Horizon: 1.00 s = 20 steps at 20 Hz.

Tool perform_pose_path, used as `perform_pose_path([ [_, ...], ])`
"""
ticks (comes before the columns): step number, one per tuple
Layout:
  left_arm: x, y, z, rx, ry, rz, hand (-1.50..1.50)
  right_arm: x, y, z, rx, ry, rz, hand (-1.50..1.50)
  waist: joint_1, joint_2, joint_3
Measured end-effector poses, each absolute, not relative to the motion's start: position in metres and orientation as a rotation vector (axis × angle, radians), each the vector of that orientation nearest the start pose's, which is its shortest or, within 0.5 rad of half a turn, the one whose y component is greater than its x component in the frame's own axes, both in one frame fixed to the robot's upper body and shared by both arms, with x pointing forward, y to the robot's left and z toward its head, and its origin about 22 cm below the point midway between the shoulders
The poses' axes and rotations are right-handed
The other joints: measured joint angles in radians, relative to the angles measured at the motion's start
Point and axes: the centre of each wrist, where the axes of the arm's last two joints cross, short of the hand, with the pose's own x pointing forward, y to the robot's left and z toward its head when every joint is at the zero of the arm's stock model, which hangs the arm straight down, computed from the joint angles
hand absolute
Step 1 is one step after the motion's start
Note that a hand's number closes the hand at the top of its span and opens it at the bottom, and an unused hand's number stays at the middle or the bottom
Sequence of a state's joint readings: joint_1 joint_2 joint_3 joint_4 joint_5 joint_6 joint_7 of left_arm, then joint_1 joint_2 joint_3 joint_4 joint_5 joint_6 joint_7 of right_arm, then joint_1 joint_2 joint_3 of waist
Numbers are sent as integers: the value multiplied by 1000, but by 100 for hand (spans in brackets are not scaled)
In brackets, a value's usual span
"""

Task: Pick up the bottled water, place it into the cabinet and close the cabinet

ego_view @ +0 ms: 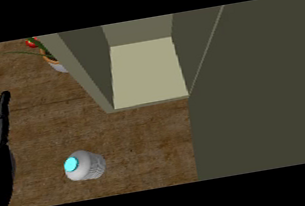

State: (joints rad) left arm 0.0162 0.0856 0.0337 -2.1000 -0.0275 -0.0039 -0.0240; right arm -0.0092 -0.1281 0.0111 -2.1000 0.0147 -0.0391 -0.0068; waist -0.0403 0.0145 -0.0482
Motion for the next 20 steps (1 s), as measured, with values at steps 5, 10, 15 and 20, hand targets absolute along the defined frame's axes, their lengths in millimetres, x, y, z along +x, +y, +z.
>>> perform_pose_path([
  [5,193,236,119,314,-2080,67,-150,194,-241,122,-124,-2051,134,-150,24,-15,36],
  [10,173,223,114,410,-1963,374,-150,173,-237,112,44,-1951,130,-150,32,-25,46],
  [15,144,184,115,422,-1904,529,-150,147,-235,117,131,-1906,137,-150,33,-26,49],
  [20,113,142,115,419,-1875,586,-150,120,-240,132,160,-1893,147,-150,34,-25,50],
])
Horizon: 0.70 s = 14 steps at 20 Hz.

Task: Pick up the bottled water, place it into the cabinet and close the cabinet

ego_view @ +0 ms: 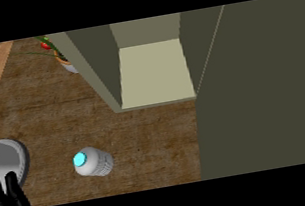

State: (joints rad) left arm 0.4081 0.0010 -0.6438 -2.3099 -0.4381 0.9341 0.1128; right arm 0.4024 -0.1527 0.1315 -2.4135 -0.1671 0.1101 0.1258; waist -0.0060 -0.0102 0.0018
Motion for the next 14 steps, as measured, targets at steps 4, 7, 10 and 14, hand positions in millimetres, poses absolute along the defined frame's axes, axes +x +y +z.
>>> perform_pose_path([
  [4,91,116,115,418,-1878,584,-150,111,-242,127,158,-1875,143,-150,0,2,0],
  [7,85,112,115,456,-1878,603,-150,101,-246,123,147,-1862,151,-150,-3,3,0],
  [10,85,112,116,484,-1880,637,-150,93,-246,119,153,-1850,140,-150,-4,4,0],
  [14,84,112,116,498,-1865,660,-150,82,-246,119,161,-1846,152,-150,-7,4,-1],
])
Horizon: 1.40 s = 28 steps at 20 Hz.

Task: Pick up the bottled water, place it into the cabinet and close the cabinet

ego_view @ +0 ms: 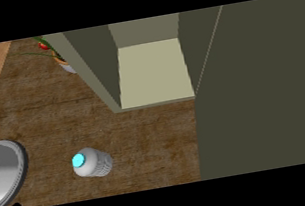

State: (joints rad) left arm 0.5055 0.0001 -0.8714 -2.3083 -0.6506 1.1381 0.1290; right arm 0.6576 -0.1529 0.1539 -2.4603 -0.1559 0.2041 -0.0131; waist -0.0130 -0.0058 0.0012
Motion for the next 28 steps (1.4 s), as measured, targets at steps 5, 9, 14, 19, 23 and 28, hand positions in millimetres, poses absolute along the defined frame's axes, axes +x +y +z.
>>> perform_pose_path([
  [5,84,112,115,490,-1850,681,-150,74,-250,119,145,-1848,154,-150,-1,0,-1],
  [9,85,111,112,465,-1792,704,-150,66,-252,116,143,-1851,170,-150,-2,1,-1],
  [14,94,111,97,460,-1741,689,-150,55,-252,114,152,-1839,163,-150,-4,-1,-3],
  [19,110,117,75,494,-1683,673,-150,48,-254,112,159,-1845,170,-150,-2,-1,-4],
  [23,121,124,59,512,-1632,669,-150,42,-253,111,165,-1838,164,-150,0,-2,-6],
  [28,137,131,37,521,-1585,673,-150,34,-254,109,162,-1833,160,-150,2,-2,-6],
])
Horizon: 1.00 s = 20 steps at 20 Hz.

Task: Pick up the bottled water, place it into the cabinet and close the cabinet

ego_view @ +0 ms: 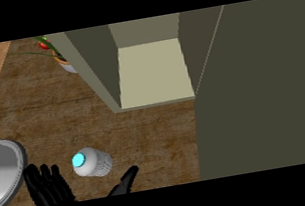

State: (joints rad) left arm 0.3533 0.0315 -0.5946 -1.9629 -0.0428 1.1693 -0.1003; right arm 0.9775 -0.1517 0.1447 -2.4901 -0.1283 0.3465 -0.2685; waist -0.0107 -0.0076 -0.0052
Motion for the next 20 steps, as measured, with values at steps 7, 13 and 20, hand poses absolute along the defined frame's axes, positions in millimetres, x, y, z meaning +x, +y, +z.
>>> perform_pose_path([
  [7,147,156,2,520,-1551,685,-150,22,-258,109,154,-1822,168,-150,3,-1,-1],
  [13,150,178,-41,509,-1547,707,-150,14,-260,108,152,-1827,171,-150,2,2,0],
  [20,149,199,-95,521,-1543,746,-150,6,-267,109,127,-1830,195,-150,-1,5,2],
])
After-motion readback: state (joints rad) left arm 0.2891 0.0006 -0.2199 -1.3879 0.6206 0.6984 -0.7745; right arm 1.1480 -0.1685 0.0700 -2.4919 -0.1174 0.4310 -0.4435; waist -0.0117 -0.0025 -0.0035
